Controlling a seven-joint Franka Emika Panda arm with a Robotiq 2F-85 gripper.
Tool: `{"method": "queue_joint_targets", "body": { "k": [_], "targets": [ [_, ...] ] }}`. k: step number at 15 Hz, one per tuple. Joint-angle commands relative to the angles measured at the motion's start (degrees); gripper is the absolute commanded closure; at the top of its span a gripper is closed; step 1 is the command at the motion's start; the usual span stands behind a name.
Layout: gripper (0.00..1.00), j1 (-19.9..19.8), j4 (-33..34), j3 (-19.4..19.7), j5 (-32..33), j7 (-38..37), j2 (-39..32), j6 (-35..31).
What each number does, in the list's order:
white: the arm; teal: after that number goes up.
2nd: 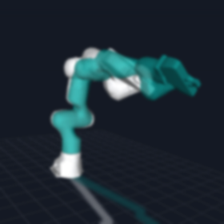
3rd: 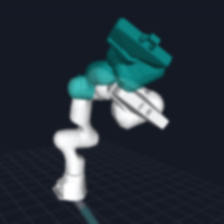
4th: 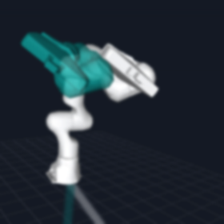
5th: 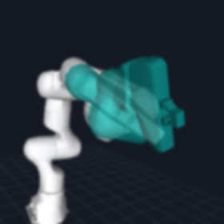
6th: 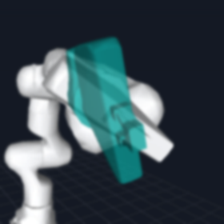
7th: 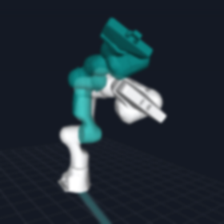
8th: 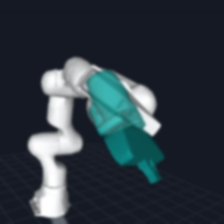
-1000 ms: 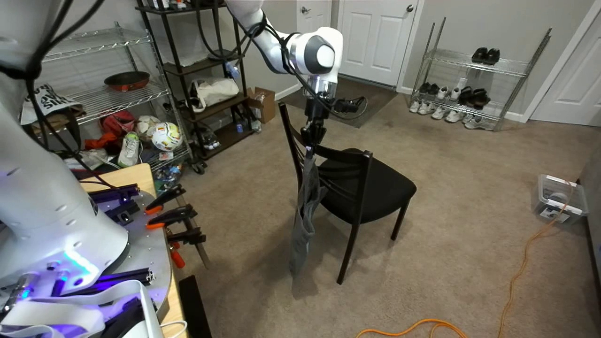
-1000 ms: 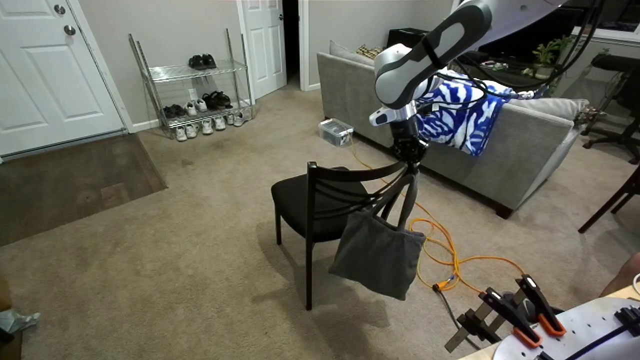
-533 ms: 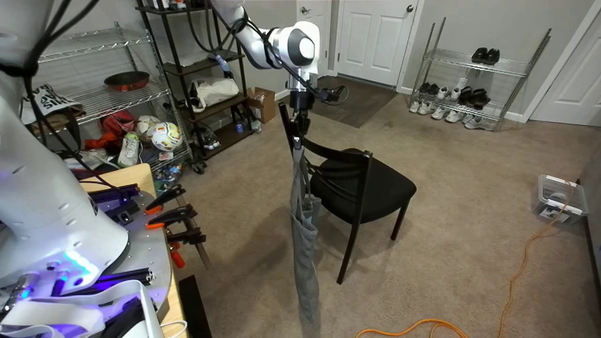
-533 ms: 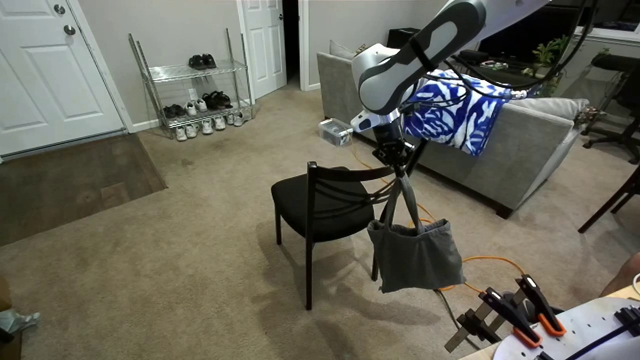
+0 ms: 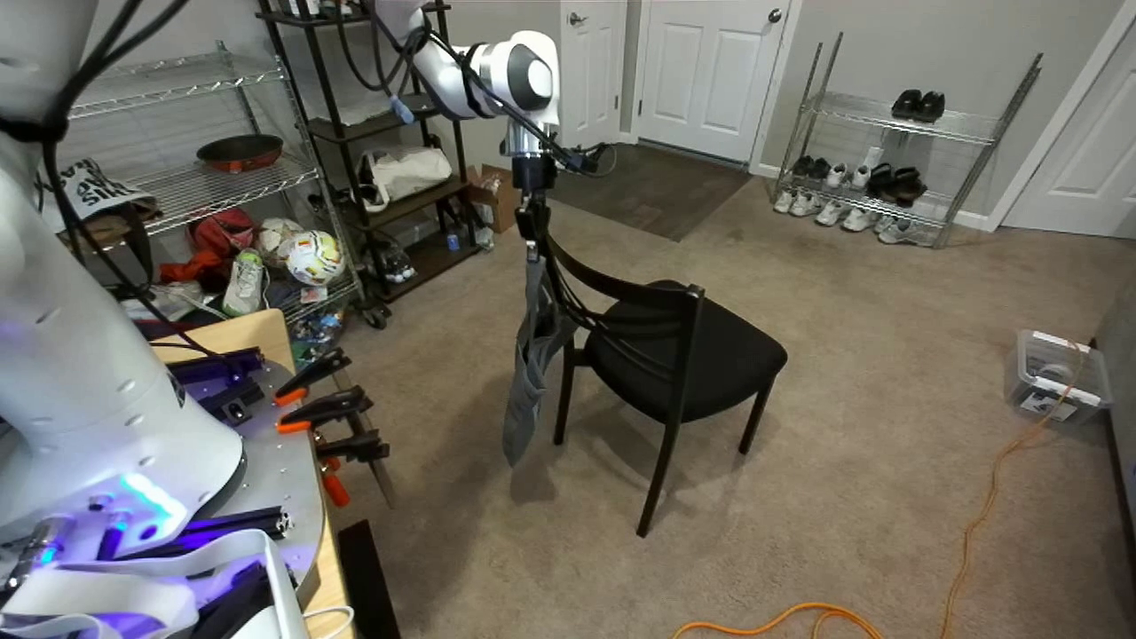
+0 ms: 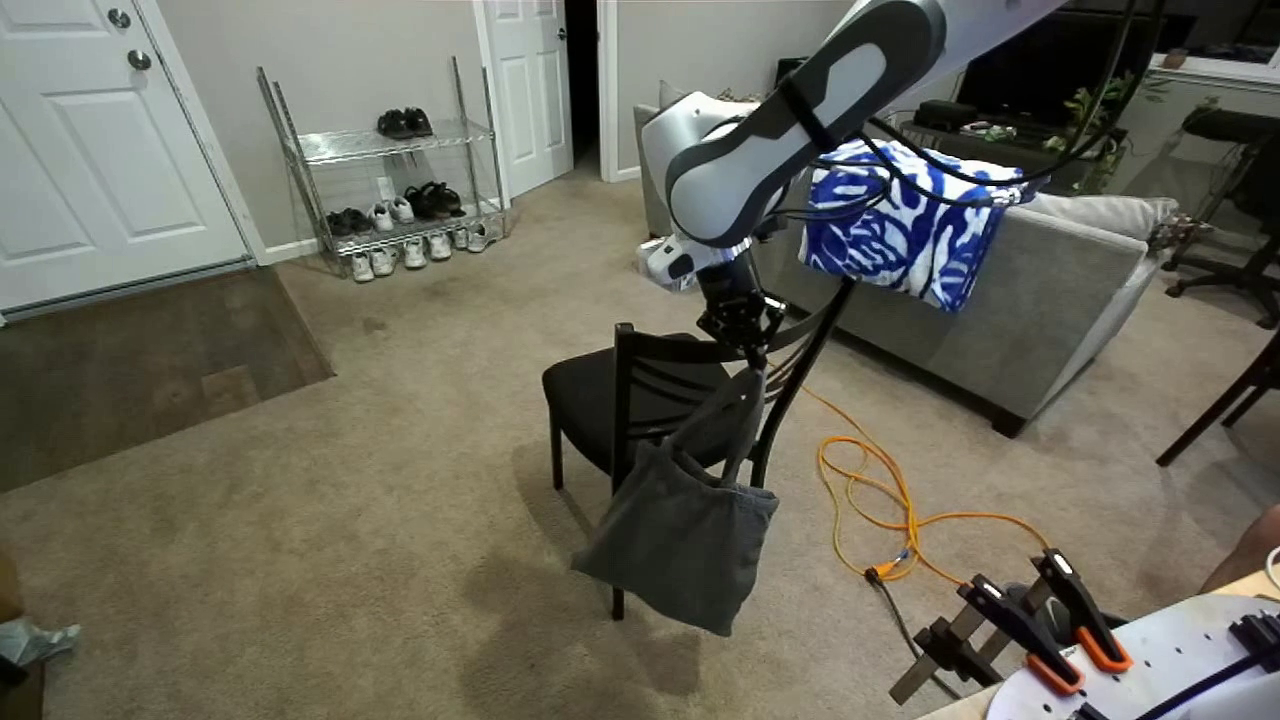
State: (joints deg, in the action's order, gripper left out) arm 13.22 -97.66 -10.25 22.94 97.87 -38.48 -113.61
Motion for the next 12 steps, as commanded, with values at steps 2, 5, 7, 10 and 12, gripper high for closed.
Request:
{"method": "queue_joint_targets", "body": {
  "k": [2, 5, 7, 10, 12],
  "targets": [
    [0.98, 1.2, -2.5, -1.0, 3.3, 1.1, 2.7, -1.2],
    [0.98, 2.2, -1.6, -1.2, 4.4, 0.3, 2.5, -1.0],
    [0.98, 3.1, -0.1, -1.7, 4.1, 0.3, 1.8, -0.2],
    [0.98, 4.9, 3.4, -2.1, 3.8, -0.4, 0.1, 1.1],
    [0.98, 5.9, 5.9, -2.0, 3.7, -0.6, -1.1, 1.8]
  ]
}}
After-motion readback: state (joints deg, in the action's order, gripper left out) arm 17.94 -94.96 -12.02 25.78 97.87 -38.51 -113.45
